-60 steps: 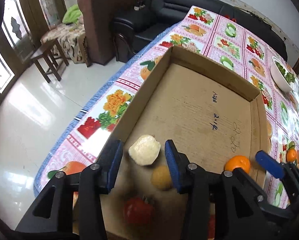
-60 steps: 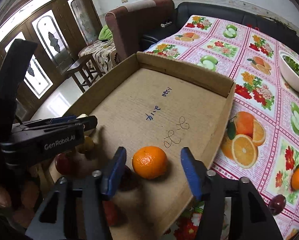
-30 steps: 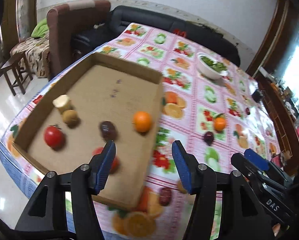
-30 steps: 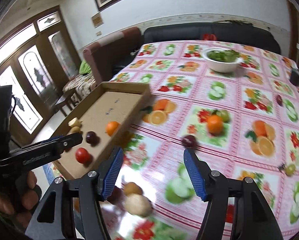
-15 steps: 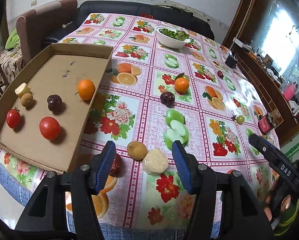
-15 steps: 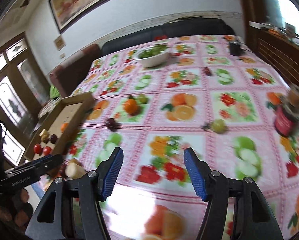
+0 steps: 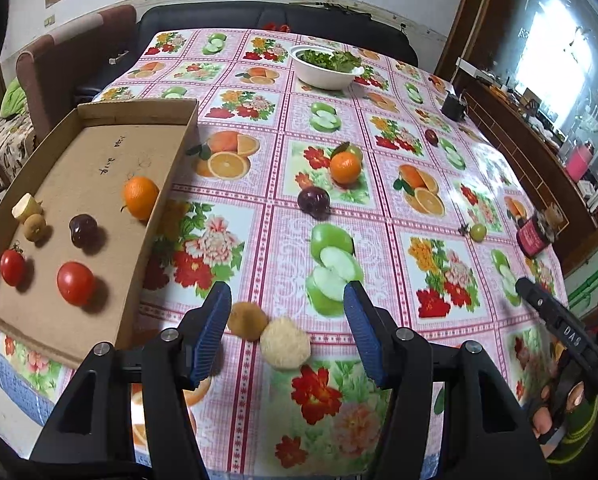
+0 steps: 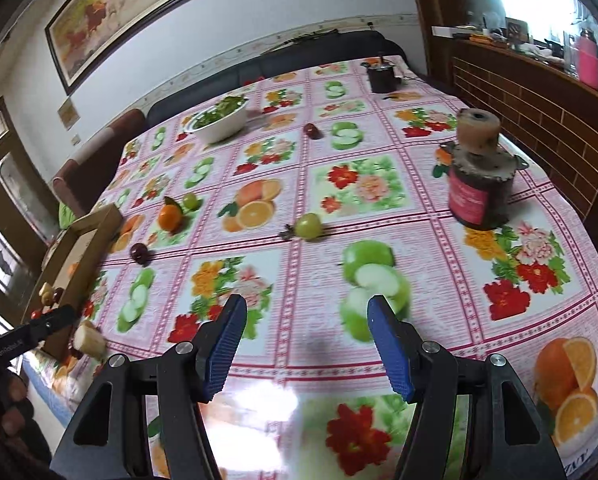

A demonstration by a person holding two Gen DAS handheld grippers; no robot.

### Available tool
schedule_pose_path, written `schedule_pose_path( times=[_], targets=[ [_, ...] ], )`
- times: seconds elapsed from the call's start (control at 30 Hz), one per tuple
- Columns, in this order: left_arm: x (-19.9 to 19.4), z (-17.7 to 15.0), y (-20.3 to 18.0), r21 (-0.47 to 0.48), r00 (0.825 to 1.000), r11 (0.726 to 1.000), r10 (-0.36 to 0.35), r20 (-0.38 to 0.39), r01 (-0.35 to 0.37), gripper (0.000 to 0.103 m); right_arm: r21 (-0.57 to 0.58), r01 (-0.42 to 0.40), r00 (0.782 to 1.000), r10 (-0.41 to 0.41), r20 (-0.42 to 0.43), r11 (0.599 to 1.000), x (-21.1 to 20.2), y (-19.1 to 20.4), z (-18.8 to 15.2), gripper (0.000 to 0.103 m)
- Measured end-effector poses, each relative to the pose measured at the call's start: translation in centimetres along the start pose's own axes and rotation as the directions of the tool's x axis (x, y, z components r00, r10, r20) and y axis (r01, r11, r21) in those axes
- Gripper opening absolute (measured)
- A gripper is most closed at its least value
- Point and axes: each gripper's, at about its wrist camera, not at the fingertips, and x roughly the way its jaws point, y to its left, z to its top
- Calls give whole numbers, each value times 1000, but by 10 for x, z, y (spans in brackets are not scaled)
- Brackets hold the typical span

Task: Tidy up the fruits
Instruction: 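Grasp the dark red apple with the left tool while the right tool grasps a green grape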

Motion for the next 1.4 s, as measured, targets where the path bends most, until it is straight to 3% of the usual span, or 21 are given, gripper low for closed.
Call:
schedule_pose_path(
  times=[0.47,0.77,0.83,0.9,0.97,1.0,1.03,1.07,1.4],
  targets=[
    [47,47,-20,34,998,999,38,-55,-36,57,-52,-3,1000,2,-18,999,49,16,39,65],
    [92,64,-37,67,989,996,65,-130,-57,57,-107,51,996,-59,-71,993,87,25,53,64],
    [100,65,-38,66,986,995,85,-142,-76,57,-109,60,995,-69,-77,992,92,25,55,61],
    [108,64,-39,67,983,994,100,-151,-91,57,-114,67,993,-77,-90,991,96,26,56,51],
    [116,63,-37,63,978,993,112,-176,-103,44,-119,71,991,-83,-102,990,100,26,55,44],
    [114,63,-39,73,981,990,128,-147,-118,34,-124,75,991,-87,-99,989,99,26,55,37],
    [113,63,-39,70,983,994,99,-154,-89,26,-130,74,991,-87,-100,989,100,27,56,30],
    [112,63,-40,70,983,994,98,-155,-88,26,-133,72,991,-86,-101,989,100,27,56,24],
    [65,57,-30,53,993,994,100,-59,-97,26,-143,0,999,-5,-35,990,64,47,55,24]
  ],
)
